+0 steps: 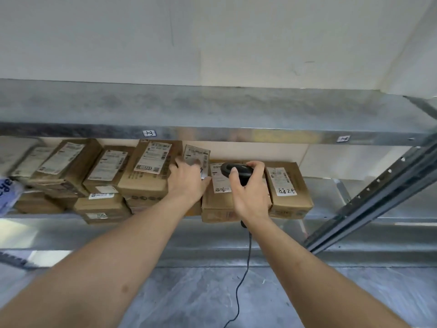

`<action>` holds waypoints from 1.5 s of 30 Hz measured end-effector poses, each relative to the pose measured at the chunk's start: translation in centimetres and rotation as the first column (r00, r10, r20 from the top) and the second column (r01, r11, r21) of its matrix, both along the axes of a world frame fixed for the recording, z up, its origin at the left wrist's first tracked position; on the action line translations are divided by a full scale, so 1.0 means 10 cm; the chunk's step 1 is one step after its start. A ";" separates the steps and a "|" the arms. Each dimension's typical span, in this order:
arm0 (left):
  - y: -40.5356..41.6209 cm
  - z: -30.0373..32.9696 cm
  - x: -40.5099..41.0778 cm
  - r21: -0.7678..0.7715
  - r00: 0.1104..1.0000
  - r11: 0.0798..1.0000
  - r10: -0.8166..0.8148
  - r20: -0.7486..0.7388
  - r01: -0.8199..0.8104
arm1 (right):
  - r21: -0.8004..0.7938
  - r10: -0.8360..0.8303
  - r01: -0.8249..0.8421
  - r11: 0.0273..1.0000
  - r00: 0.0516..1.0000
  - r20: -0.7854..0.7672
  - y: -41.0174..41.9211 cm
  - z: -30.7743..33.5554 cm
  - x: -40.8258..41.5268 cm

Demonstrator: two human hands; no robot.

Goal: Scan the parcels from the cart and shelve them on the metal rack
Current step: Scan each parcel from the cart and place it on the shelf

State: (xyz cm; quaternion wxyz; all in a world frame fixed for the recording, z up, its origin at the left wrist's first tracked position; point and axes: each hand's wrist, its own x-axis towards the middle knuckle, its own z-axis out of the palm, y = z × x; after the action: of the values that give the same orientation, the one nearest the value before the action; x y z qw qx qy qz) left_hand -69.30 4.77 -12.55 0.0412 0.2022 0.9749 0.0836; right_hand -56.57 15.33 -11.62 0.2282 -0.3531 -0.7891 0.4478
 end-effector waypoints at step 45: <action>-0.20 0.10 -0.03 -0.031 0.902 0.903 -0.430 -0.027 0.429 | 0.003 -0.110 0.111 0.994 0.991 -0.079 -0.32 0.10 -0.01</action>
State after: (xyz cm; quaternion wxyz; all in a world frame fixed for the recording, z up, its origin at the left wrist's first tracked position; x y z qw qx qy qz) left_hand -69.62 2.77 -11.57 0.0449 0.4129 0.9079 0.0574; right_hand -56.71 12.08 -10.60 0.2848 -0.3775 -0.7605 0.4450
